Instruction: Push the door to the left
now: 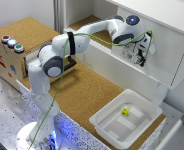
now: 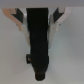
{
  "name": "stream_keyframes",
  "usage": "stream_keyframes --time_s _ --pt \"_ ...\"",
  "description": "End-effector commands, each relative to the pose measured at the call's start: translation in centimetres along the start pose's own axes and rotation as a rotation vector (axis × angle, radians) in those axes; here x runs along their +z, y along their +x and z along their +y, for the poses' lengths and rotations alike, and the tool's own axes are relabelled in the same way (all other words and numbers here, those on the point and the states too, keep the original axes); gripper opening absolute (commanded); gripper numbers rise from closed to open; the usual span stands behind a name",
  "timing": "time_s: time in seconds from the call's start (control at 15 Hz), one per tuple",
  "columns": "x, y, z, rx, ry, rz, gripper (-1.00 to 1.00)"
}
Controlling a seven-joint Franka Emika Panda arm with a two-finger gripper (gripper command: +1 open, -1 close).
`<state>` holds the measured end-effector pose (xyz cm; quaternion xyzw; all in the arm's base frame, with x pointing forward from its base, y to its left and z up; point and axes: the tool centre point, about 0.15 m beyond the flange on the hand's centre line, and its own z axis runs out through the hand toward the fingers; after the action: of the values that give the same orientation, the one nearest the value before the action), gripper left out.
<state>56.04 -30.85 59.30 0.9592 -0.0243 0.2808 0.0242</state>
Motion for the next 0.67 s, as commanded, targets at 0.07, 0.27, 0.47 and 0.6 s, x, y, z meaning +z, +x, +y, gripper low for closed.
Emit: stream_keyframes --time_s 0.07,0.27,0.47,0.6 --pt "0.7 1.5 -1.7 -0.018 0.022 -0.057 -1.0" --pt "0.3 1.4 -3.8 -0.021 0.021 -0.05 -1.0" --pt "0.1 1.2 -6.4 -0.029 0.02 -0.049 -1.0" --pt "0.0 1.3 -8.2 -0.031 0.016 -0.049 -1.0"
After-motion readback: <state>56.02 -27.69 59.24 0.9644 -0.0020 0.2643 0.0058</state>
